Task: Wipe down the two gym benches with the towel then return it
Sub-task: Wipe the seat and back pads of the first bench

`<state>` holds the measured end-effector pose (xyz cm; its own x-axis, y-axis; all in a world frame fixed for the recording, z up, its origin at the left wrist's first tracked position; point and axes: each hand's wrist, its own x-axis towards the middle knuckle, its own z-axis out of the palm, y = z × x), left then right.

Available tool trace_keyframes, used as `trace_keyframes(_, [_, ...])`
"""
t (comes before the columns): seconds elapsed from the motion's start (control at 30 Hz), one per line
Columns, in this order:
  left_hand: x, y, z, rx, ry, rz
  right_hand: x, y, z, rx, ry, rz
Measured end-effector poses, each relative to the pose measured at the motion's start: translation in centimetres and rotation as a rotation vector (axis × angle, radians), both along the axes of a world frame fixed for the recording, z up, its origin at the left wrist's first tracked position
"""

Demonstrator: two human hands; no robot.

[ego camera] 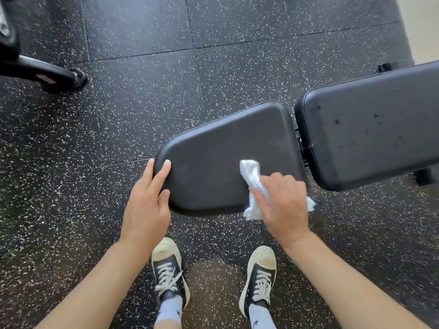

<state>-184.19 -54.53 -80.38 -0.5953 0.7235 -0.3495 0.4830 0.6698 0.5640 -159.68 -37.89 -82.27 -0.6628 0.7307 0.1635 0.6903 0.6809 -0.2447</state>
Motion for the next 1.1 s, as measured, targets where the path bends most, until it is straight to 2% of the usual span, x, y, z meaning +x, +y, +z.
trace_keyframes(0.13, [-1.7,0.3,0.3,-0.034,0.002,-0.062,-9.6,-2.8,-0.3,0.029,-0.004,0.157])
trace_keyframes(0.3, [-3.2,2.0,-0.4,-0.055,-0.031,0.058,-16.6,-0.1,-0.3,0.093,0.076,0.302])
trace_keyframes(0.47, [-3.4,2.0,-0.7,-0.037,-0.06,0.131,-16.4,7.1,-0.6,0.03,-0.002,0.0])
trace_keyframes(0.6, [-3.3,2.0,-0.7,-0.018,-0.079,0.175,-13.9,4.9,-0.3,0.006,0.042,-0.065])
trace_keyframes(0.7, [-3.3,1.8,-0.9,-0.005,-0.115,0.182,-11.4,-2.0,-0.4,0.04,0.02,0.112])
trace_keyframes(0.8, [-3.7,1.5,-1.2,0.027,-0.147,0.188,-10.8,-6.2,-1.1,-0.028,0.028,0.301])
trace_keyframes(0.97, [-4.4,1.7,-1.3,0.046,-0.178,0.194,-16.1,-2.5,-0.8,0.039,0.1,0.383])
trace_keyframes(1.1, [-4.3,4.9,-0.1,0.041,-0.055,0.047,-17.3,1.7,-0.7,0.063,0.08,0.385])
